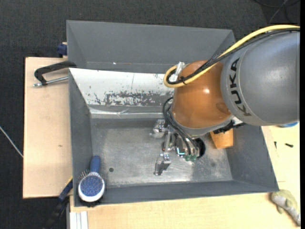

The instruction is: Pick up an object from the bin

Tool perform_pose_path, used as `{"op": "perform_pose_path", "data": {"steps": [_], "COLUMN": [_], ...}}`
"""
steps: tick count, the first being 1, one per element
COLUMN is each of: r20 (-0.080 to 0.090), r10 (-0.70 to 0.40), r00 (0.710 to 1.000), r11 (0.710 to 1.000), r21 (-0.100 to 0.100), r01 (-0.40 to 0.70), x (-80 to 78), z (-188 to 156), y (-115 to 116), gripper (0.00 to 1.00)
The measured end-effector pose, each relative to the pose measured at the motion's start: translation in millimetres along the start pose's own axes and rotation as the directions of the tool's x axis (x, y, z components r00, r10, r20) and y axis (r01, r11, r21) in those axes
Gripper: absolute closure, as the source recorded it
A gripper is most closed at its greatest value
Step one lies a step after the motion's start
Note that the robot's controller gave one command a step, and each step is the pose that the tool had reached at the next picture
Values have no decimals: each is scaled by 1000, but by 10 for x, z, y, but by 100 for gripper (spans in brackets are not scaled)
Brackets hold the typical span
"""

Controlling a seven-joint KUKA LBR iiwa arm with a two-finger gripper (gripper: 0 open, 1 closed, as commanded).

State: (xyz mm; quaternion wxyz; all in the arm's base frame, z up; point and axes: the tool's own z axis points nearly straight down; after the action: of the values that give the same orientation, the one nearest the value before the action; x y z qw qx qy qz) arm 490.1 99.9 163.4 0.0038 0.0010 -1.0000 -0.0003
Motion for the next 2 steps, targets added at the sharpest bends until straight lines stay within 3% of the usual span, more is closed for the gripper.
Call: {"op": "perform_pose_path", "data": {"steps": [1,2], "r20": [16,19], "r10": [-131,-69], "r00": [991,997], "r11": [991,998], "r21": [0,2], "r01": [131,69], "x": [-629,-793], "z": [916,432], "y": [334,-237], "gripper": [0,0]}}
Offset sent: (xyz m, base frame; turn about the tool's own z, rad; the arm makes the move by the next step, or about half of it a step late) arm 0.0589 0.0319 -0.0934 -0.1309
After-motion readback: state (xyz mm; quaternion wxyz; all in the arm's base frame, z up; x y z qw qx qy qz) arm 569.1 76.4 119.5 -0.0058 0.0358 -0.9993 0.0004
